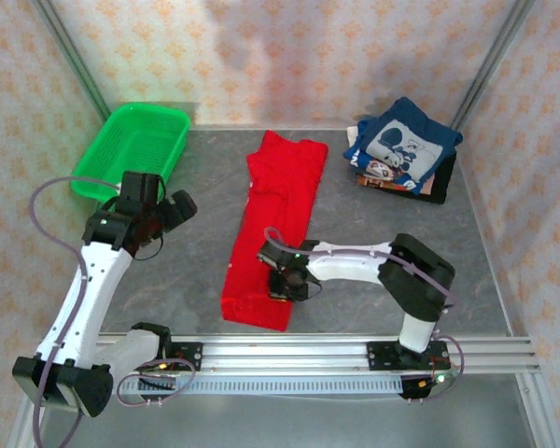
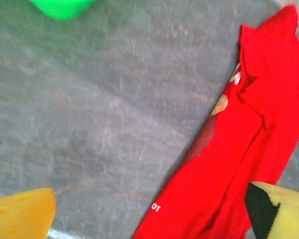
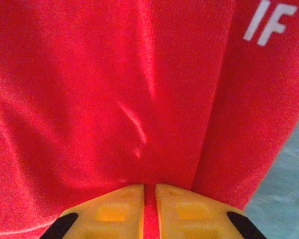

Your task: Fold and stack the t-shirts

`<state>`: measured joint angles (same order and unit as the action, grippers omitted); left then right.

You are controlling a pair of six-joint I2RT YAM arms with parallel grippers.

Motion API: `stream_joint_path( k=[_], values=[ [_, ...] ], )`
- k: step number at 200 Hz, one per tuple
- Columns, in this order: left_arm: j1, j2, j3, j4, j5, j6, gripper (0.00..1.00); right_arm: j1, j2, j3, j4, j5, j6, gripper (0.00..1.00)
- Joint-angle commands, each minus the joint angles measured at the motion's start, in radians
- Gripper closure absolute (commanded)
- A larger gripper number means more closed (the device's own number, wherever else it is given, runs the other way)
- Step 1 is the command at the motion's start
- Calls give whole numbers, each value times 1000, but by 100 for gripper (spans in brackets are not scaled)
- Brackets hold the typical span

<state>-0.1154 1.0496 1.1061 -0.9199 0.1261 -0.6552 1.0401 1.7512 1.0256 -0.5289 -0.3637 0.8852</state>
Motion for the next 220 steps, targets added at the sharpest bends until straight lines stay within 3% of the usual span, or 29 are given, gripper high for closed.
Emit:
stream_joint_path(
  k=[1,18,55,87,108,134,161,220],
  values=[
    [-68,16,-49,10,69,-44,1,5,-28,-80,-144,82,-30,85],
    [-156,22,-77,11,72,-77,0,5,-73,-110,-126,85,-28,80],
    [-291,7,-181,-15,167,-153,0,5,-162,-107,-139,76,-30,56],
    [-358,-66,-311,3,320,-219,0,-2,-335,-131,-136,70,-9,43],
    [-432,-69,-400,86,411,-283,3,-31,-444,-187,-156,40,20,42],
    [-523,-6,-447,138,445,-315,15,-64,-559,-357,13,-110,80,42],
    [-560,43,-479,173,477,-328,30,-65,-562,-465,115,-196,121,42],
    [-609,122,-582,318,543,-367,43,-57,-517,-488,165,-216,105,42]
  ],
)
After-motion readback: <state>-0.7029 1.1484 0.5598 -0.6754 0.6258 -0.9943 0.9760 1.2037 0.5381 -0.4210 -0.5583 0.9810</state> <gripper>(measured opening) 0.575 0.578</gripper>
